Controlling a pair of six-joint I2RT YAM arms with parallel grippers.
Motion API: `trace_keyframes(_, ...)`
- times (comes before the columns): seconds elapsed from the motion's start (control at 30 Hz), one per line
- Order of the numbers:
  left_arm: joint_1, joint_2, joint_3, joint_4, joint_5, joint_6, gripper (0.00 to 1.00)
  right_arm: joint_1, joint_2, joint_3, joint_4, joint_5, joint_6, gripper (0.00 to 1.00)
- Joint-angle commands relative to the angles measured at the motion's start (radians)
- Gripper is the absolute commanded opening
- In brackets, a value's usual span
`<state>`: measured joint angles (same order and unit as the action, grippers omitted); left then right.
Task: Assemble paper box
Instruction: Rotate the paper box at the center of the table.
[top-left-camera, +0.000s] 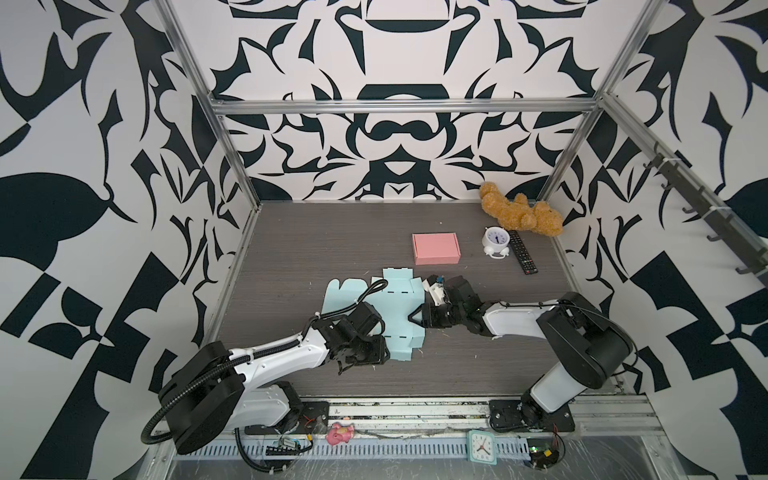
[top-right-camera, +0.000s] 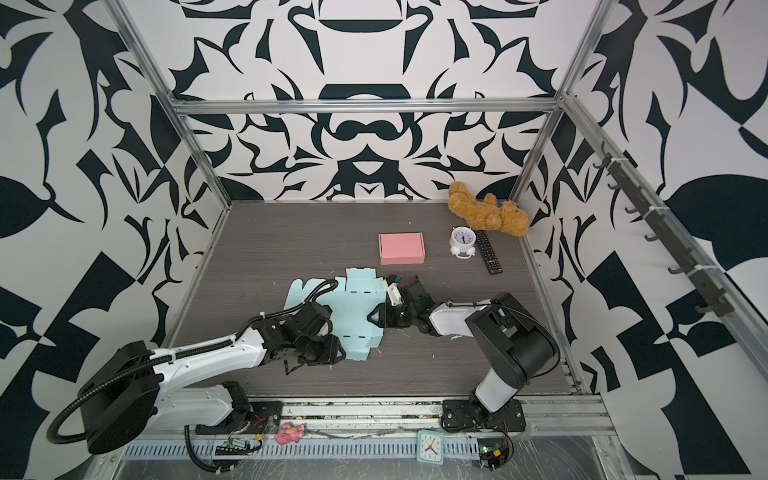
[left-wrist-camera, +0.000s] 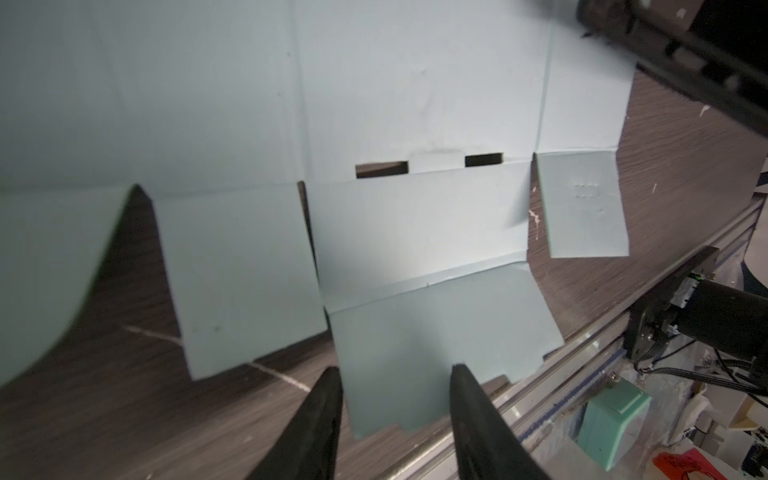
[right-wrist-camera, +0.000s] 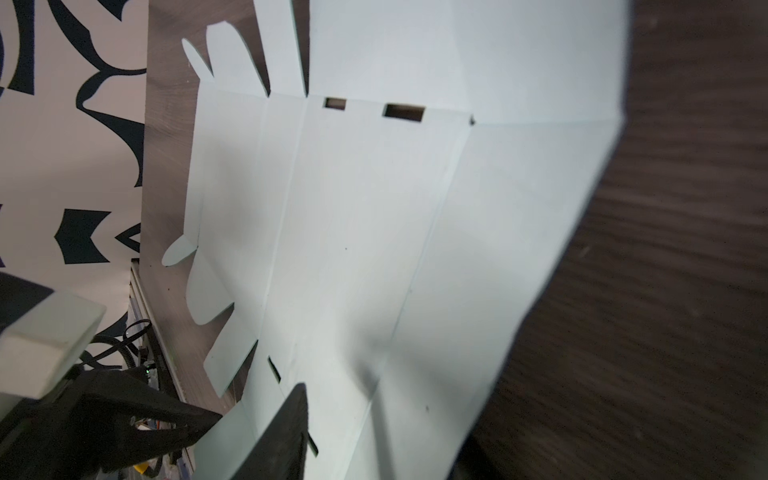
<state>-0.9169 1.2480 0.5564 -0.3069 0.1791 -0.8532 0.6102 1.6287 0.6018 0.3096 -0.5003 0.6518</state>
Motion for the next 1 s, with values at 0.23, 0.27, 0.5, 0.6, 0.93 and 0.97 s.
trace_keyframes(0.23, -0.008, 0.019, 0.012, 0.041, -0.004, -0.026, 0.45, -0.015, -0.067, -0.02, -0.067, 0.081, 0.001, 0.44)
trace_keyframes(0.27, -0.009, 0.019, 0.012, 0.044, -0.003, -0.026, 0.45, -0.019, -0.071, -0.022, -0.069, 0.082, 0.001, 0.43)
trace_keyframes(0.5, -0.021, 0.019, 0.012, 0.058, -0.006, -0.03, 0.45, -0.027, -0.084, -0.028, -0.074, 0.094, 0.003, 0.31)
trace_keyframes(0.6, -0.026, 0.019, 0.015, 0.063, -0.007, -0.031, 0.45, -0.028, -0.085, -0.028, -0.074, 0.097, 0.003, 0.26)
trace_keyframes(0.93, -0.033, -0.006, 0.006, 0.038, -0.025, -0.032, 0.48, -0.049, -0.134, -0.03, -0.129, 0.088, -0.026, 0.09)
trace_keyframes(0.97, -0.033, -0.016, 0.002, 0.033, -0.023, -0.031, 0.48, -0.052, -0.142, -0.027, -0.147, 0.089, -0.036, 0.09)
